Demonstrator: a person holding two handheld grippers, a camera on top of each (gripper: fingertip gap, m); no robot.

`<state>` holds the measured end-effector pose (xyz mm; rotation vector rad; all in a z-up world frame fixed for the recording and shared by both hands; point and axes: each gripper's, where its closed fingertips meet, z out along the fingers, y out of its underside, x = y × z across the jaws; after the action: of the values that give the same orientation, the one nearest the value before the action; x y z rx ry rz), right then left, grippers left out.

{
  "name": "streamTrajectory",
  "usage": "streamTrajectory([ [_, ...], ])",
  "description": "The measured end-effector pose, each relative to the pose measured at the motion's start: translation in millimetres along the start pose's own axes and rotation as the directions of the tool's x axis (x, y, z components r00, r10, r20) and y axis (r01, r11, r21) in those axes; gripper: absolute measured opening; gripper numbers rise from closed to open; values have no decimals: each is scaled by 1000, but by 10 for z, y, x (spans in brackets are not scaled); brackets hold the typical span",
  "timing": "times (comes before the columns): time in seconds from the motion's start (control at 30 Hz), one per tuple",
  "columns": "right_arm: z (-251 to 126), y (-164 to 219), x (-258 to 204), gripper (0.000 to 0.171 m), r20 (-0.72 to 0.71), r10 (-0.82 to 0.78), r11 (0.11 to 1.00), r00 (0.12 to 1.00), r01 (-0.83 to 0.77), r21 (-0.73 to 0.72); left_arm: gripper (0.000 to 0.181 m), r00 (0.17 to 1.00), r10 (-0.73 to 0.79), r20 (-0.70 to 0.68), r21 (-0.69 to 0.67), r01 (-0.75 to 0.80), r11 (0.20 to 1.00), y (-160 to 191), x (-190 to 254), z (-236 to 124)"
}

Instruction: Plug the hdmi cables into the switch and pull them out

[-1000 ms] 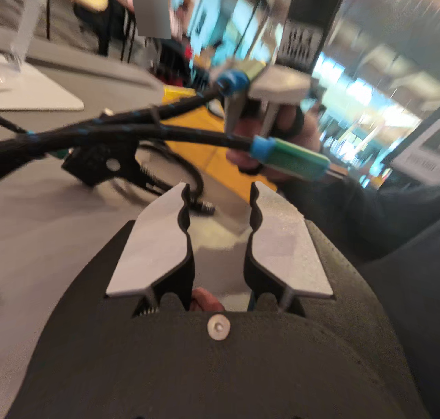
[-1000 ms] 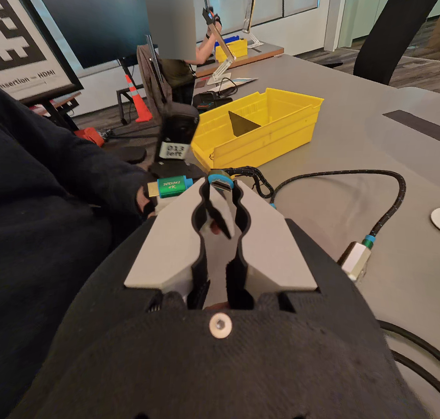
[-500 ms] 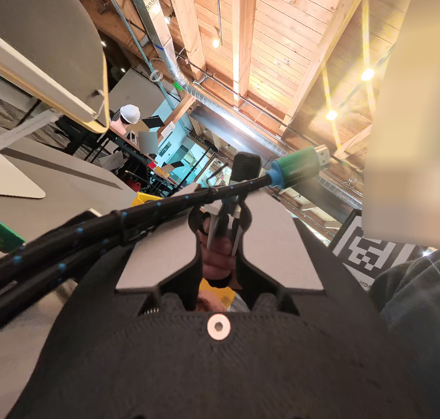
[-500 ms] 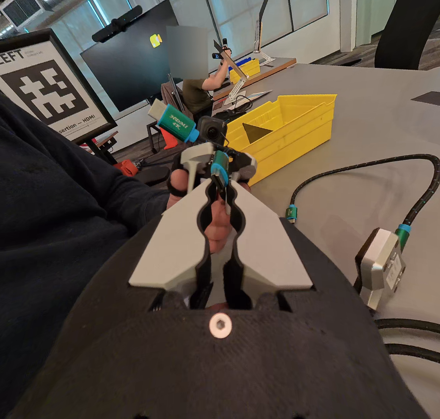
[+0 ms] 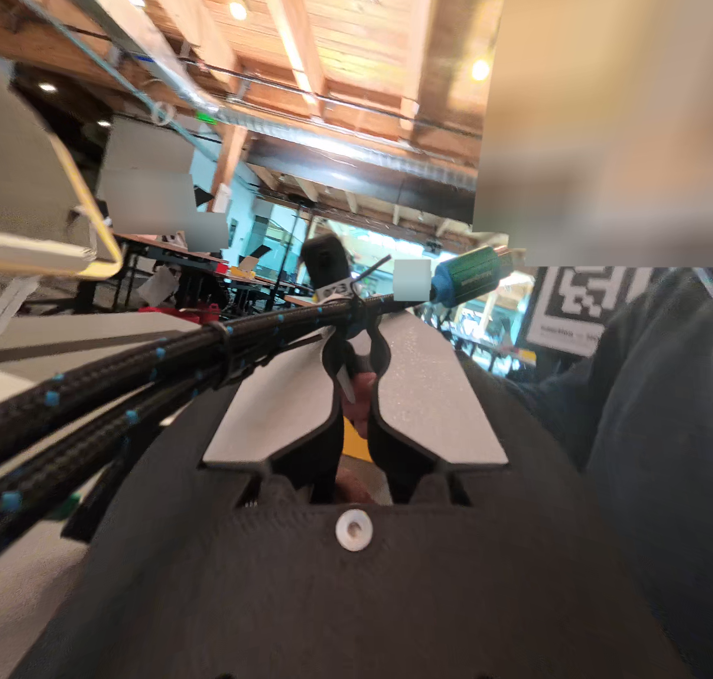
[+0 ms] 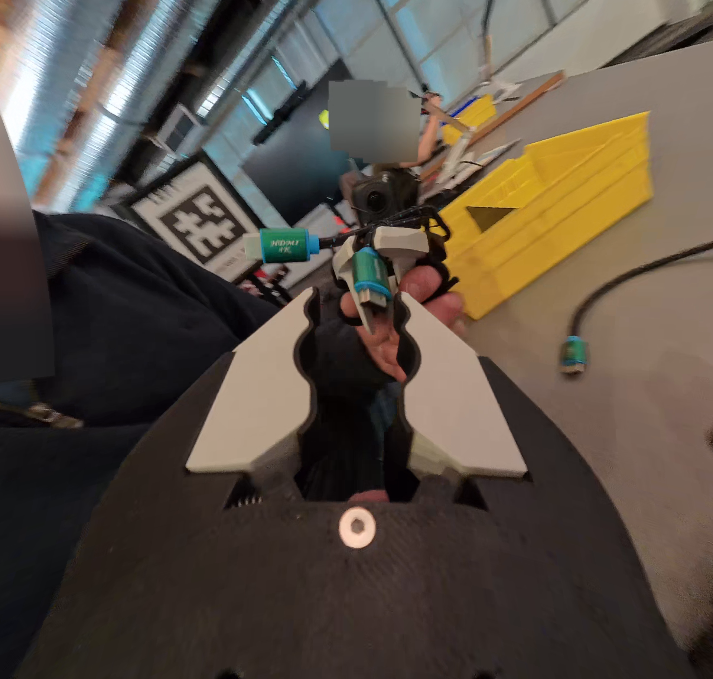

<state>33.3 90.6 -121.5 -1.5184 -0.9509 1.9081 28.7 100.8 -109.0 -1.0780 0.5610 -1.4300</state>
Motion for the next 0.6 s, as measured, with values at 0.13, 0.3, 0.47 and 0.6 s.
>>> streamTrajectory([
  [0.13,77,-65,-137,23,132,65,993,989,-77,91,7,982,169,-87,-83,-176,981,-36,176,67],
  [0.3,115,-112,-192,20,107,-18,991,994,4,136,8,959,256,-118,-103,-268,958,-104,234,73],
  [0.47,94,-109,-149,19,-7,-189,980,982,189,56,13,968,232,-92,-132,-243,961,-80,178,83],
  [0.6,127,-44,-135,19,-80,-349,934,934,339,-115,39,989,127,-73,-127,-135,983,-55,161,141],
])
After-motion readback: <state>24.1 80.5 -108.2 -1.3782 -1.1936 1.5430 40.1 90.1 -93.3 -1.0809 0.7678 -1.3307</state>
